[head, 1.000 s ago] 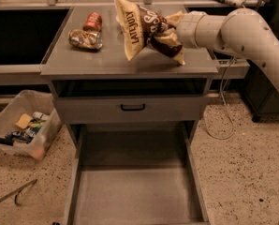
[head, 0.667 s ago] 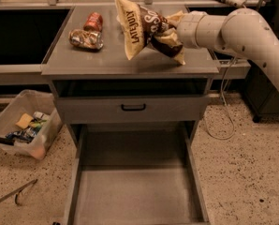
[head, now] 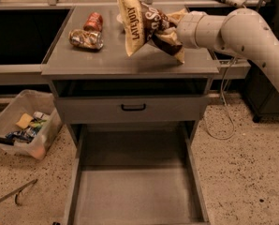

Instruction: Pick brown chip bag from middle drawer and place on counter

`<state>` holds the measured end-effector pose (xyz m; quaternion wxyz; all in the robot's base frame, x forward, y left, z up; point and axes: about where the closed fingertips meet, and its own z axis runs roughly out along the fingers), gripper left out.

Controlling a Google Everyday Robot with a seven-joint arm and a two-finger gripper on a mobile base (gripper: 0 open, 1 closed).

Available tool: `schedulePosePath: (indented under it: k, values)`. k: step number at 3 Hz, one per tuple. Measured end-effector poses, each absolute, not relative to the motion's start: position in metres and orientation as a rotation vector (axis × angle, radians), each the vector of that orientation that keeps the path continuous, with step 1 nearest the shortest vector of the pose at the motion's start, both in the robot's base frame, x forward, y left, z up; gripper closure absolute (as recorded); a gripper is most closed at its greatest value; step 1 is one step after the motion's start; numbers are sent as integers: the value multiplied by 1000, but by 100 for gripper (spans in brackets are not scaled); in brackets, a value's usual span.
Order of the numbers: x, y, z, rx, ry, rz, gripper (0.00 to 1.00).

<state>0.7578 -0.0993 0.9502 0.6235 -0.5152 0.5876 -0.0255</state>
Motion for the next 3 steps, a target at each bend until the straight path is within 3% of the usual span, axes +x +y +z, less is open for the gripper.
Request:
schedulePosePath:
  k: [1,2,3]
  values:
    - [758,-99,950,-1183,1349,-59,11]
    - [758,-99,950,-1183,1349,-58,0]
    - [758,-99,950,-1183,1349,-58,0]
